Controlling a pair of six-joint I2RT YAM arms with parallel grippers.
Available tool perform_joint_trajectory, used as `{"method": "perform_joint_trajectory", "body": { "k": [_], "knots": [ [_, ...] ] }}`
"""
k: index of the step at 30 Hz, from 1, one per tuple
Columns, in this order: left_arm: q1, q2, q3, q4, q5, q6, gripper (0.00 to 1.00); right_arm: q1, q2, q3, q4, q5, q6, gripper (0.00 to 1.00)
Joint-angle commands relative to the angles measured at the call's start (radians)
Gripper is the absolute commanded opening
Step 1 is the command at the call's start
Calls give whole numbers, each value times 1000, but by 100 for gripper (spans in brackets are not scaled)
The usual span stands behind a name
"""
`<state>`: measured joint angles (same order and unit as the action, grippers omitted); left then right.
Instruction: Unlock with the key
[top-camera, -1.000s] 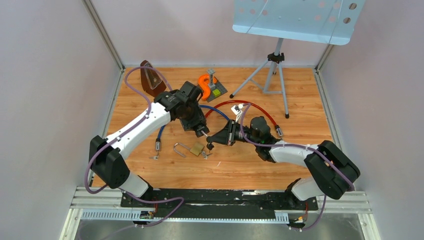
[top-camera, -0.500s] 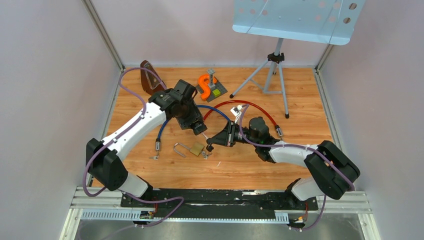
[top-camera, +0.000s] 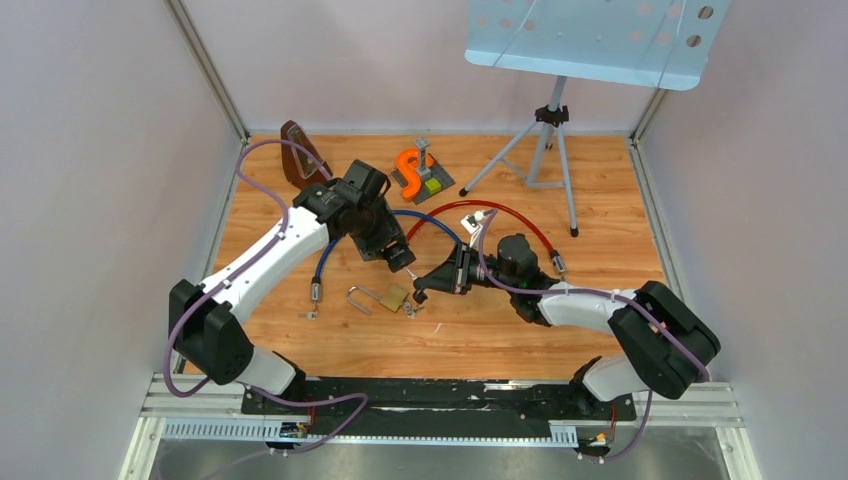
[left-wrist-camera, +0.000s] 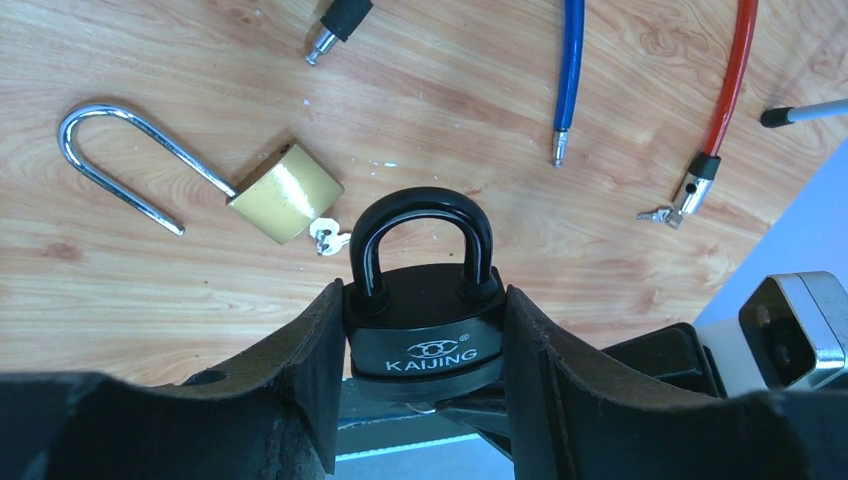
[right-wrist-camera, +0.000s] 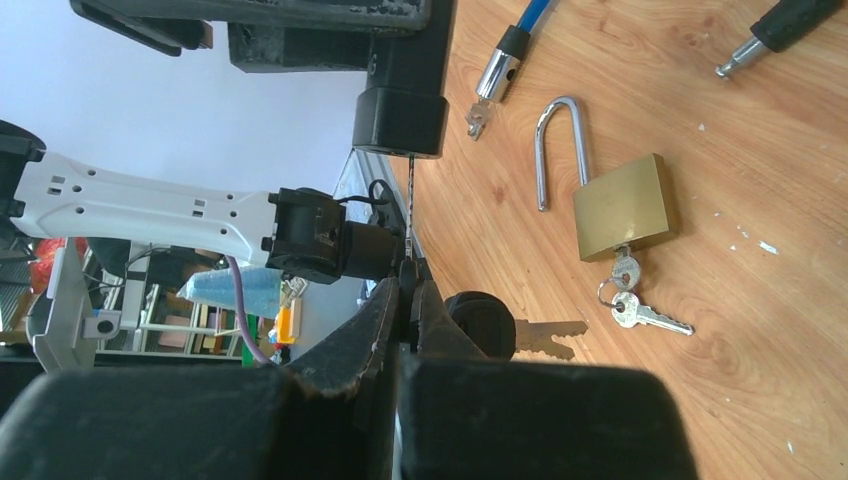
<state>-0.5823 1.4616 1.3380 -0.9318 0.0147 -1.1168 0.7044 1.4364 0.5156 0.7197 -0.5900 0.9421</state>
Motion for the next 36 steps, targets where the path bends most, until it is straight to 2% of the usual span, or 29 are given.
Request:
{"method": "perform_joint_trajectory", "body": {
  "k": [1,24,30,36],
  "knots": [
    [2,-52,4,63,48,-8,11,3,-25,-2,103,-5,7,0],
    [1,-69,-40,114,92,-35,9,4,-20,-18,101,89,65,0],
    [2,-99,-105,157,105,-110,7,8,-31,-44,147,142,100,0],
    [-1,-136,-159,204,112,-181,6,47,-53,-38,135,212,54,0]
  ]
}}
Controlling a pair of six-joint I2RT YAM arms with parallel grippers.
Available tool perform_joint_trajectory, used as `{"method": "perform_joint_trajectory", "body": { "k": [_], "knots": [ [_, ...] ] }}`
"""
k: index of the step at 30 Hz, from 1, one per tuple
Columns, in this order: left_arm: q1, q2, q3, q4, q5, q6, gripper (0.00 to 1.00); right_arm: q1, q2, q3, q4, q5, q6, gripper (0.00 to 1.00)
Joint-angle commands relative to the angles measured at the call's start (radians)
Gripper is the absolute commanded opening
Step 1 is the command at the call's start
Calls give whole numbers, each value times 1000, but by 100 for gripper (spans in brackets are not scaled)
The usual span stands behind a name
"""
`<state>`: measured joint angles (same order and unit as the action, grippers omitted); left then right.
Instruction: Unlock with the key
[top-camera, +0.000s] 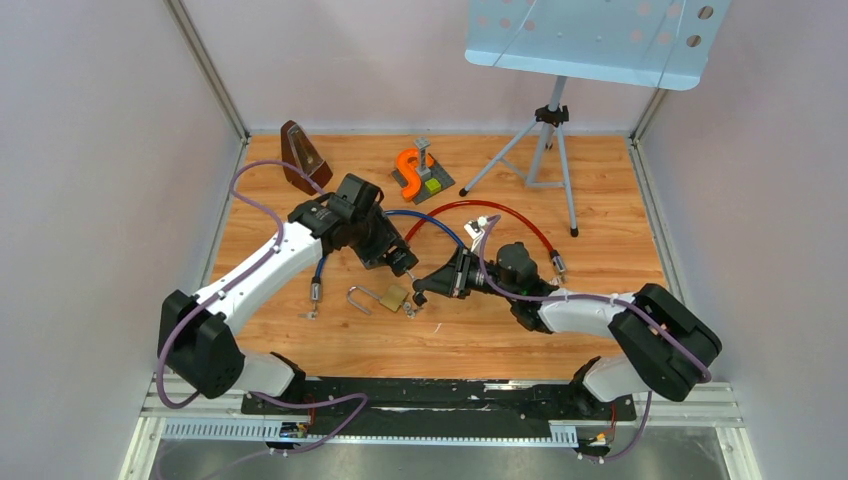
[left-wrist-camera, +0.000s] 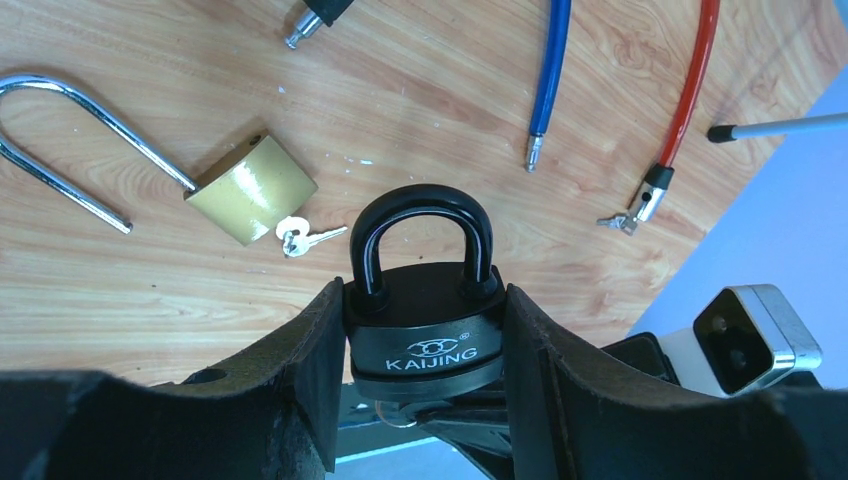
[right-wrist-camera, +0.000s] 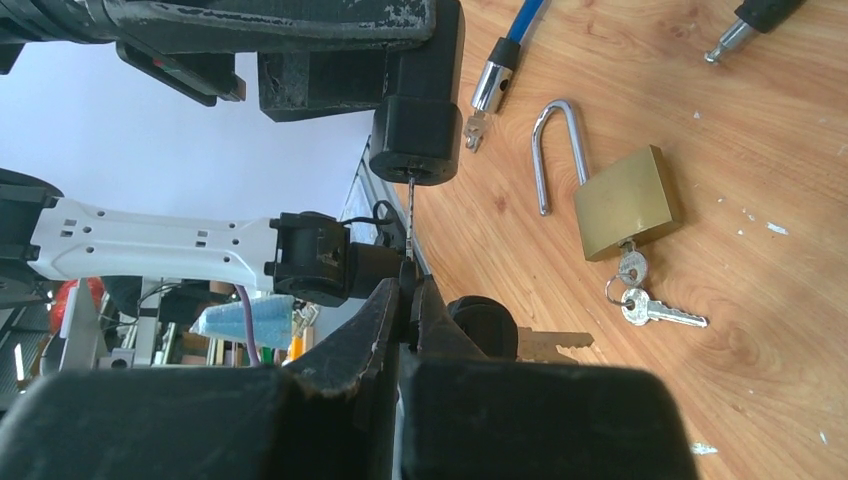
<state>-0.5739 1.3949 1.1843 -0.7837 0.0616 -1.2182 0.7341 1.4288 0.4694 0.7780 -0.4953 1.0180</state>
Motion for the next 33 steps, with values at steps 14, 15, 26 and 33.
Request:
{"method": "perform_joint_trajectory", "body": {
  "k": [14,15,26,33],
  "knots": [
    [-11,-62,3,30,28,-54,5,31,-93,-29,102,184,-43,0],
    [-11,-61,14,25,22,-47,5,31,-96,-30,101,187,-45,0],
    [-13,-14,93,-72,-59,94,4,18,-104,-49,106,195,-34,0],
    [-13,-13,92,-67,-59,56,4,18,-71,-35,135,141,-27,0]
  ]
}}
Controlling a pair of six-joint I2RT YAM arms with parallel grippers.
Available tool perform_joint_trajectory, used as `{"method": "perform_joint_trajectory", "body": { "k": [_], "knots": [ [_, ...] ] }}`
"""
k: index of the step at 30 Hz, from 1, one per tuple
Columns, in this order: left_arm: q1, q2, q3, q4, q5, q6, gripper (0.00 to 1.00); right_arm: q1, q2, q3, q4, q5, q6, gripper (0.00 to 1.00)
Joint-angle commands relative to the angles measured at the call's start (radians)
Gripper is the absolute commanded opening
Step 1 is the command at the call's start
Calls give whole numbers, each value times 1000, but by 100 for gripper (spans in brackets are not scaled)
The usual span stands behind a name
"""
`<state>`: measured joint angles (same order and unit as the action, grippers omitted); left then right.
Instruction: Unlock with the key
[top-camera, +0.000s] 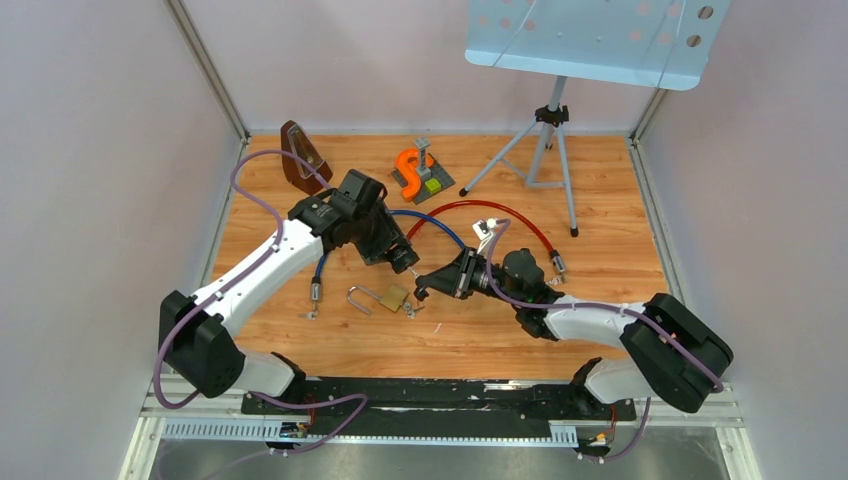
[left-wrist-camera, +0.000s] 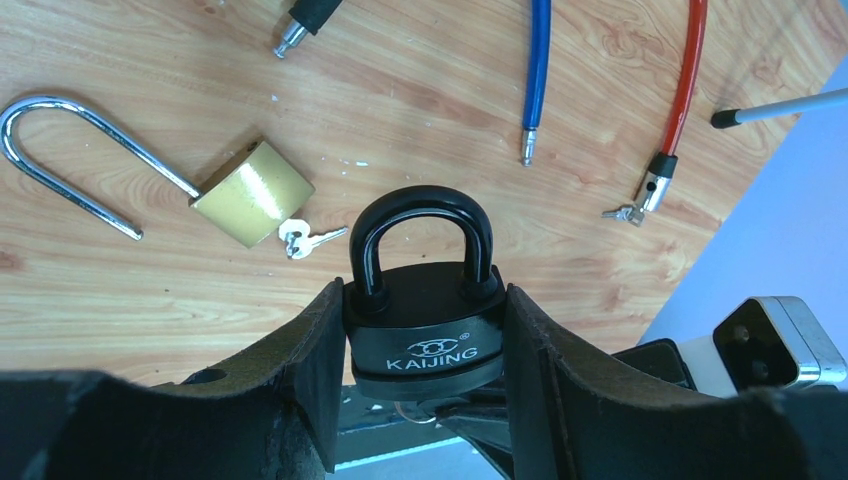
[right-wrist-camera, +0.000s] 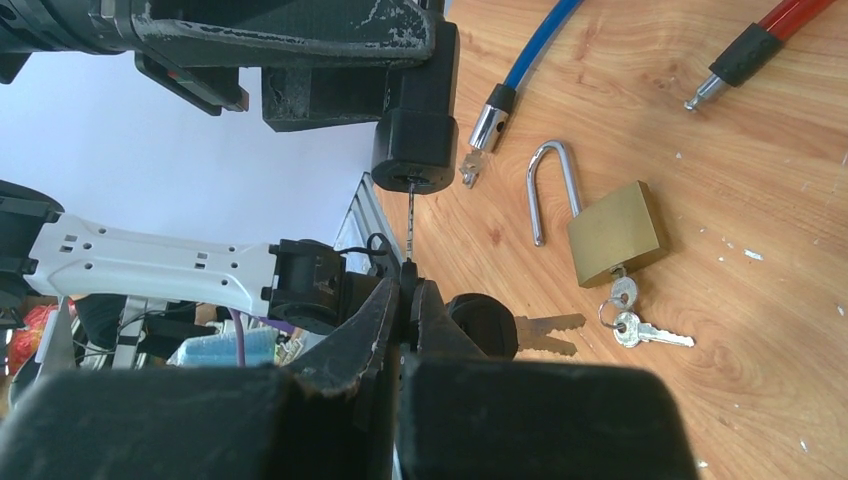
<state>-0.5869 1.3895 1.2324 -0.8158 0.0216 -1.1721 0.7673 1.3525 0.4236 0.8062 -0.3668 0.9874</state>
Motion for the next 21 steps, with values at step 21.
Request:
{"method": "perform_joint_trajectory", "body": {
  "k": [21],
  "knots": [
    [-32,-21,-19,63,34,-80,2,-38,140,10,331,-71,196,0]
  ]
}}
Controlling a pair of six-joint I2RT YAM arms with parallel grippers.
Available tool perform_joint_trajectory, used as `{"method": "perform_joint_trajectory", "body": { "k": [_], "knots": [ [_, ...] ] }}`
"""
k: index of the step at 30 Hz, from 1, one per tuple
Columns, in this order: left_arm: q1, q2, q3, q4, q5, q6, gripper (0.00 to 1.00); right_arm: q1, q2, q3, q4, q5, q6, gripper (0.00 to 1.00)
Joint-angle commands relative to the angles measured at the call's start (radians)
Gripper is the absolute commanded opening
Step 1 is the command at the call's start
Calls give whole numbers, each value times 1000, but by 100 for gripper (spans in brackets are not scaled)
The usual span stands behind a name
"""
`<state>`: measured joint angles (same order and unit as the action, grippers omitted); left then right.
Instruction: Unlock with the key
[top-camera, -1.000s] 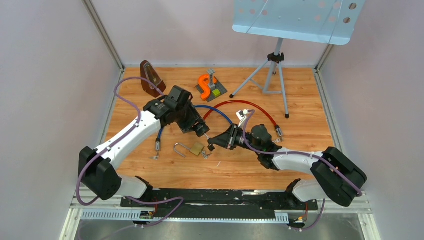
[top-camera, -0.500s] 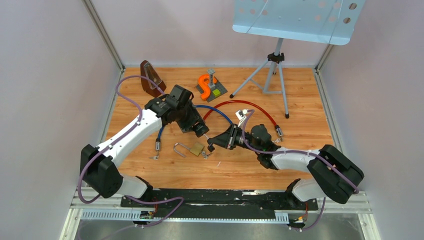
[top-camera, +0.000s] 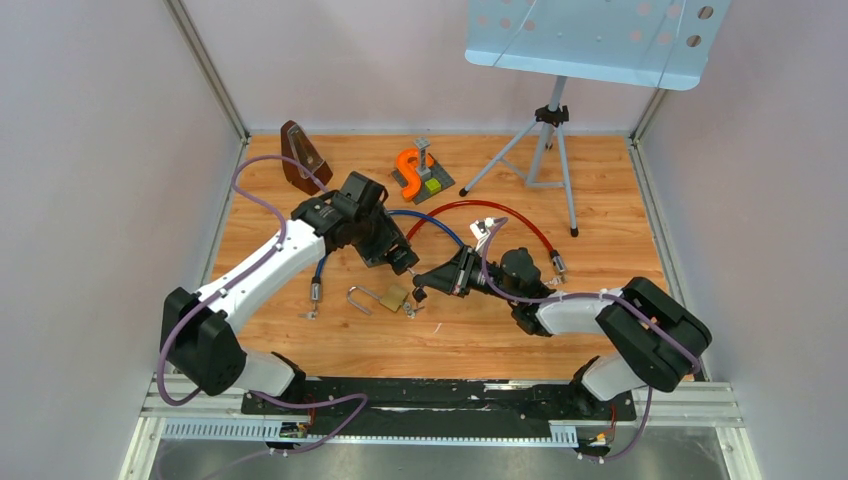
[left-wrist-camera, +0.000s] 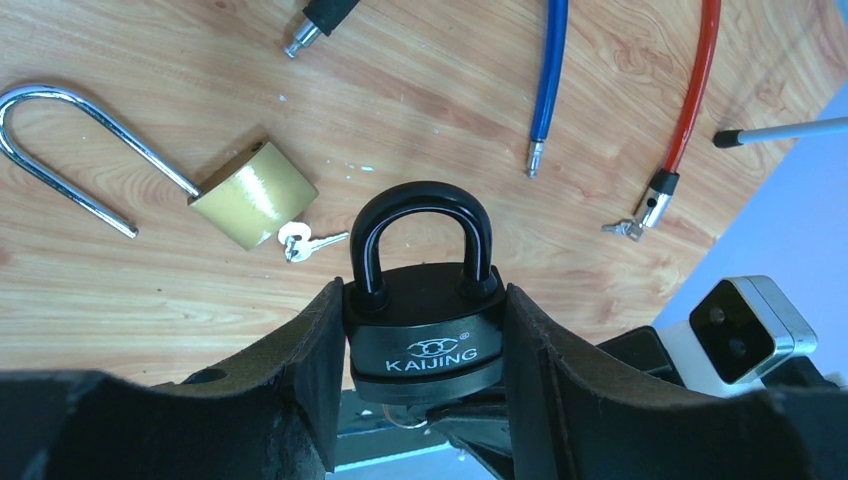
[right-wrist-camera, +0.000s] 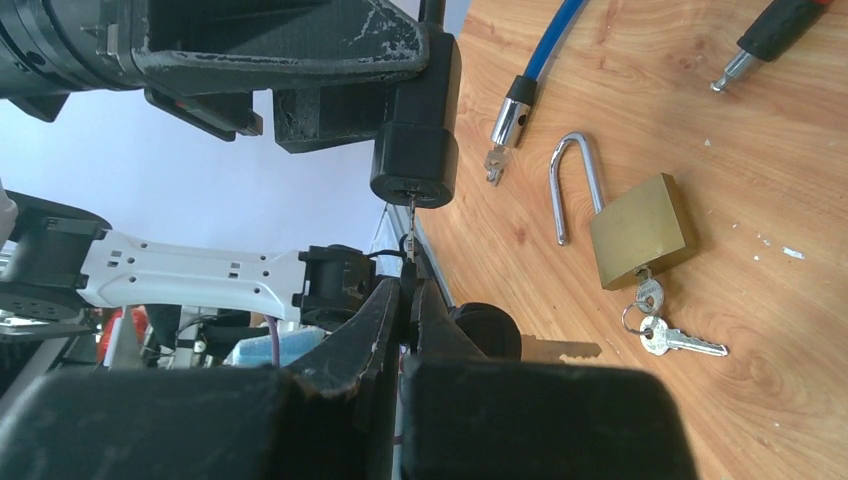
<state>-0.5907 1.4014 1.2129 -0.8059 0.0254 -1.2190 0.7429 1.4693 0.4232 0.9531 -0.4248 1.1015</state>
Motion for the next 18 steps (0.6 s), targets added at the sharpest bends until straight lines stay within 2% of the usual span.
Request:
{"method": "perform_joint_trajectory", "body": {
  "k": [1,7,14,18],
  "knots": [
    [-34,-35,-3,62,28,-34,2,-16,31,9,196,-15,90,0],
    [-88,-47,4,81,-2,-33,2,-32,41,8,185,4,113,0],
    [-165,-76,-16,88,-70,-93,2,-36,1,6,170,59,24,0],
    [-172,-95,-32,107,-39,-115,2,-43,-30,-12,196,74,-52,0]
  ]
}}
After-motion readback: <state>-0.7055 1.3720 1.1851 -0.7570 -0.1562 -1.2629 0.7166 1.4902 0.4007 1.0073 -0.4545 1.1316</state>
